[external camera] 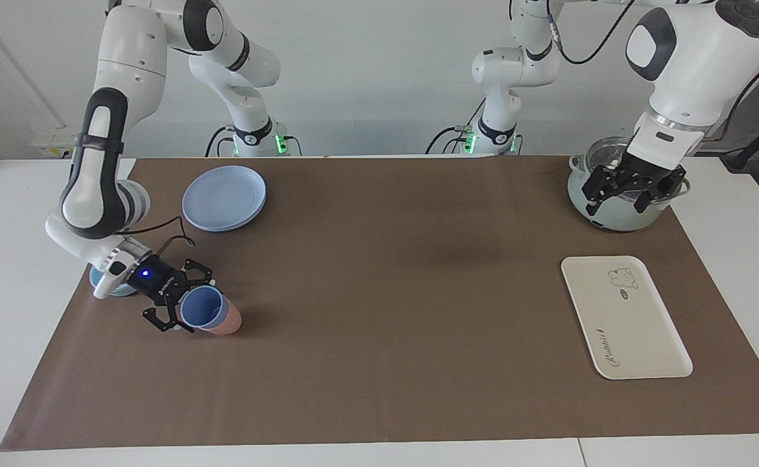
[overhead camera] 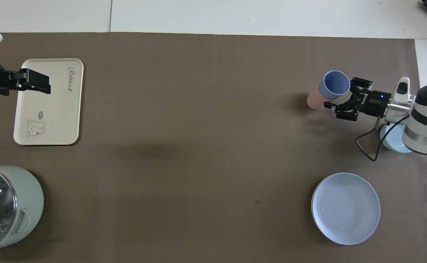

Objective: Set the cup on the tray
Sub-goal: 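Close the right gripper on the rim of the pink cup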

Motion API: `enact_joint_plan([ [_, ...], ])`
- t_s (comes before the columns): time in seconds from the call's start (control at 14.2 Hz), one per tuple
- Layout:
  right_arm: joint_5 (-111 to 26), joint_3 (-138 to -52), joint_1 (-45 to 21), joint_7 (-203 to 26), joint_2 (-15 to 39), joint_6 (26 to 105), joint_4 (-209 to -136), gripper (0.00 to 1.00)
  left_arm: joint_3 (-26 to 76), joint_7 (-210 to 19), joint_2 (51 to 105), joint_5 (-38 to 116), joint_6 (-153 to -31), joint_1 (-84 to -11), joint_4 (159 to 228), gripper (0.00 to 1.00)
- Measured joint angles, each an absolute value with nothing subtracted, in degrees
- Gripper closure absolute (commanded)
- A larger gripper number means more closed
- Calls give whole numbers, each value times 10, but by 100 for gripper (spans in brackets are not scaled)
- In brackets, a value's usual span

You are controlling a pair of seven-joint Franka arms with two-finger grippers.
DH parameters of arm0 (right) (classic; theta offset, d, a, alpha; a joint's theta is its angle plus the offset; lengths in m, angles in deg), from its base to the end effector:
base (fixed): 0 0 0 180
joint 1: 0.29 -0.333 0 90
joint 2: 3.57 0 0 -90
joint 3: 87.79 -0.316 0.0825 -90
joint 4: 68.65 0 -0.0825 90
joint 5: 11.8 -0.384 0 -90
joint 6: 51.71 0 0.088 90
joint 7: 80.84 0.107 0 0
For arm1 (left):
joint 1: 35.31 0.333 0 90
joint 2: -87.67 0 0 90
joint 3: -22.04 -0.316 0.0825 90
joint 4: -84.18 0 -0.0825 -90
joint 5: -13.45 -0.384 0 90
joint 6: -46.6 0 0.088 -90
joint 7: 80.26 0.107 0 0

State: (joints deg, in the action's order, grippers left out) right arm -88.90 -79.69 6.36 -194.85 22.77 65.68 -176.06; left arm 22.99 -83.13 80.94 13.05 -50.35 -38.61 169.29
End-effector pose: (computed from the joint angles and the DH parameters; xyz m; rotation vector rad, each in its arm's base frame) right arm 0.6258 -0.1039 0.2761 -2.0881 -0.9851 -1.0375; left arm 0.6010 -0.0434 0.6086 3.1377 -0.0383 0.1403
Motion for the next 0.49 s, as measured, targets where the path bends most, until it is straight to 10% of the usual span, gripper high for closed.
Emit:
enact_joint_plan([
  [0.49,-889,-798,49,-1953,228,657,-1766,0,230,-831,809,130,-503,-386,1693,0],
])
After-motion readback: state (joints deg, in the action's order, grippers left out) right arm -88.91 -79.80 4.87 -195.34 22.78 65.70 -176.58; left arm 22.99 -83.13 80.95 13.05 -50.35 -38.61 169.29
